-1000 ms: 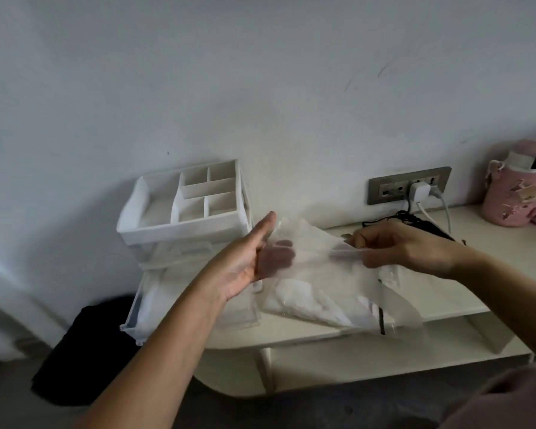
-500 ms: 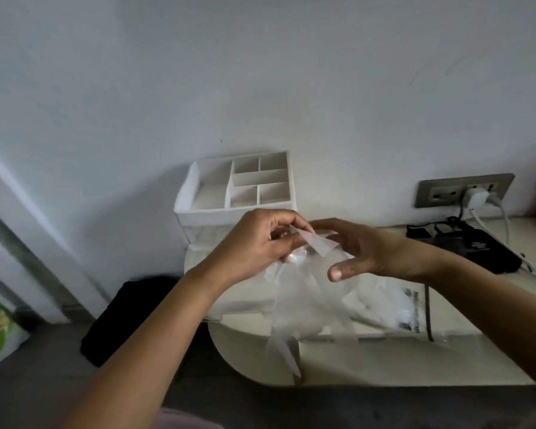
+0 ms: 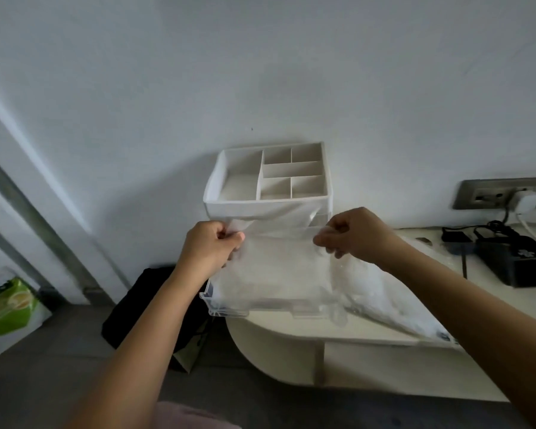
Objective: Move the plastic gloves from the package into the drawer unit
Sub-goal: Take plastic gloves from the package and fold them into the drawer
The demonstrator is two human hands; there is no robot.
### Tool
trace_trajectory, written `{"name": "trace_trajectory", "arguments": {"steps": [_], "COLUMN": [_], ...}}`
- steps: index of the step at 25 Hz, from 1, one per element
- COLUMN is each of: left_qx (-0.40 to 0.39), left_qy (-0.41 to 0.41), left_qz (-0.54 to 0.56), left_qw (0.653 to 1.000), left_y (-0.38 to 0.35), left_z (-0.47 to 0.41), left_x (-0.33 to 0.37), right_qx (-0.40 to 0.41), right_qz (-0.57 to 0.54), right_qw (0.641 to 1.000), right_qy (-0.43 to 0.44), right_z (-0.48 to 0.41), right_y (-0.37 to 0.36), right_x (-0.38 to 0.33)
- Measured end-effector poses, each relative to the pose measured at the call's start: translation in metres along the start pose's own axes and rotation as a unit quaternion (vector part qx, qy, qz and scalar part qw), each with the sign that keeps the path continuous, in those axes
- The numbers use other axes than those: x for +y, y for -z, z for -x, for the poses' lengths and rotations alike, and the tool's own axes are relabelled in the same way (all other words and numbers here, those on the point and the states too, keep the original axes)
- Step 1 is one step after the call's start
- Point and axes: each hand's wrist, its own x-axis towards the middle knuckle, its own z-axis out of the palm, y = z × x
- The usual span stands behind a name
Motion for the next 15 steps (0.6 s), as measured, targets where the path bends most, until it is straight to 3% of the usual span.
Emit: {"name": "trace_trajectory", "arguments": {"steps": [4,6,8,9,11,13,15], "left_qx": [0.024,0.030,0.027,0.027,0.031,0.035,0.036], "left_qy": [0.012,0.004,0.000,-0.004,-0.017,-0.030,-0.039], "left_qz": [-0.084,-0.117,-0.148,-0.167,-0.196,-0.220,-0.244], "left_qw": [0.996,0.993,0.989,0.986,0.980,0.974,0.968], "left_y": [-0.003,-0.005,-0.008,-0.011,-0.015,-0.018,-0.020], "left_z": [-0.005,-0.006,-0.008,-0.008,-0.009,-0.009,-0.007], "left_x": [-0.020,-0.024,-0.025,-0.025,-0.025,-0.023,-0.023], "right_qx": [0.109,0.183,0.214,0.183,0.049,-0.083,-0.151], "right_qz": [0.171,0.320,0.320,0.270,0.185,0.179,0.190], "right_qw": [0.979,0.928,0.913,0.927,0.948,0.944,0.942], "right_qy": [0.017,0.052,0.136,0.187,0.254,0.266,0.234], "right_z": [-0.002,0.007,0.019,0.025,0.026,0.012,-0.004], "right_y": [-0.011,-0.017,-0.030,-0.038,-0.055,-0.071,-0.080], "right_x": [-0.005,-0.010,-0.015,-0.020,-0.028,-0.028,-0.021]}}
